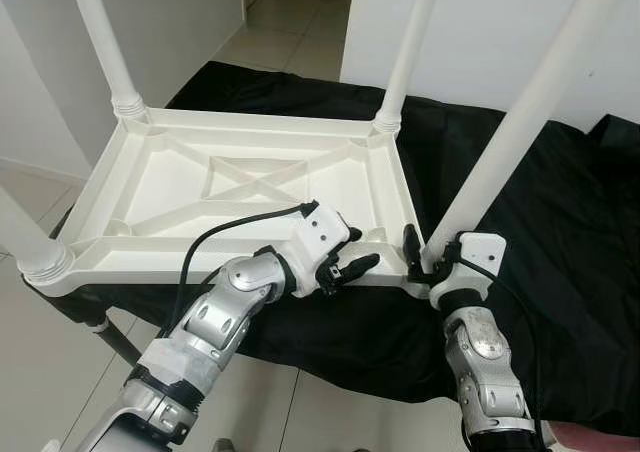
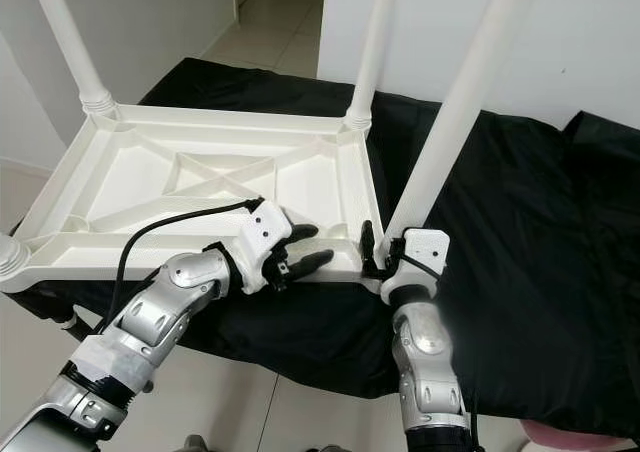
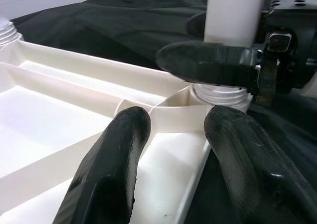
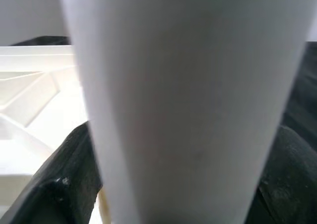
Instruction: Building children table
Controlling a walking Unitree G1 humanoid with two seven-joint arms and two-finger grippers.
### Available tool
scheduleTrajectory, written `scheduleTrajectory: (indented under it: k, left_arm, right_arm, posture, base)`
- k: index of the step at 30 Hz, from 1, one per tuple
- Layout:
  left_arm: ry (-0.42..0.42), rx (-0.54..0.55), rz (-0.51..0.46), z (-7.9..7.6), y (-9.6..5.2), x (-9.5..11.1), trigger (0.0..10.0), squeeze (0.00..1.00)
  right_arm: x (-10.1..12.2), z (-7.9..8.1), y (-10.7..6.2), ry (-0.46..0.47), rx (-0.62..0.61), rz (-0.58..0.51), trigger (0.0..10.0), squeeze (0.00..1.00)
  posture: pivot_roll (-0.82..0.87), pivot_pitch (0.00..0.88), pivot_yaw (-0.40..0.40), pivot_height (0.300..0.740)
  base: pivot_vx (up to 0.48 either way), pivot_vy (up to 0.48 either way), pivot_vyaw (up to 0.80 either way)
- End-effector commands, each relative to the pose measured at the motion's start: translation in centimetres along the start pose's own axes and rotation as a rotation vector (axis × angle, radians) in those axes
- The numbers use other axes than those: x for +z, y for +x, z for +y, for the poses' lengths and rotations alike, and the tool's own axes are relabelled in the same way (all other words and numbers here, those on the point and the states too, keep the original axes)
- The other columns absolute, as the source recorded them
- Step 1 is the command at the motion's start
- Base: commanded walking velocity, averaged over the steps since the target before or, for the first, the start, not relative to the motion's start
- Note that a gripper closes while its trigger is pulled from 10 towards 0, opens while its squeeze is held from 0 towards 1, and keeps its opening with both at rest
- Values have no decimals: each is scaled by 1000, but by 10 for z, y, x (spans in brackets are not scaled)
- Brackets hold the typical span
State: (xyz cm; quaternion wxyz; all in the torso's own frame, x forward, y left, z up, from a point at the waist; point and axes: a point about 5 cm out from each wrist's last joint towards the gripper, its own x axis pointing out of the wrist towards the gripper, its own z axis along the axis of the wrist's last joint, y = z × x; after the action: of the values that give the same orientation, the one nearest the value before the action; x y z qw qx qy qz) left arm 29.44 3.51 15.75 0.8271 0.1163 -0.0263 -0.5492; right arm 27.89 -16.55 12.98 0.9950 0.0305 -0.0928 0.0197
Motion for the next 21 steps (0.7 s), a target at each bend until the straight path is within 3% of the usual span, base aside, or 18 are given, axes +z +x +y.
scheduleTrajectory:
  k: [1, 14, 15, 16, 17, 18, 20, 21]
  left_arm:
    - [15, -59, -4, -7, 2, 0, 10000, 0]
    - [-26, -51, -15, -16, 6, -3, 10000, 0]
    - [-32, -61, -18, -19, 6, -4, 10000, 0]
    - [-35, -69, -19, -23, 6, -4, 10000, 0]
    - [-35, -69, -19, -23, 6, -4, 10000, 0]
    - [-34, -72, -20, -25, 6, -4, 10000, 0]
    - [-34, -73, -20, -26, 6, -4, 10000, 0]
    - [-34, -73, -19, -26, 7, -4, 10000, 0]
  right_arm:
    - [-2, -4, 0, 0, 23, 3, 10000, 0]
    - [-1, -10, 14, -55, 251, -16, 10000, 0]
    - [-1, -9, 17, -56, 313, -15, 10000, 0]
    - [0, -8, 21, -67, 376, -6, 7333, 0]
    - [0, -8, 21, -67, 376, -6, 7333, 0]
    - [-1, -8, 24, -81, 422, 6, 5137, 0]
    - [-1, -8, 26, -91, 447, 14, 5137, 0]
    - [-2, -9, 27, -100, 461, 20, 745, 0]
  posture:
    - [-7, 59, -47, 740]
    - [1, 65, -46, 740]
    - [3, 67, -45, 740]
    - [12, 67, -49, 740]
    - [12, 67, -49, 740]
    - [15, 68, -49, 740]
    - [18, 67, -50, 740]
    - [22, 67, -52, 740]
  base:
    - [0, 0, 0]
    - [0, 0, 0]
    - [0, 0, 0]
    - [0, 0, 0]
    - [0, 0, 0]
    - [0, 0, 0]
    - [0, 0, 0]
    - [0, 0, 0]
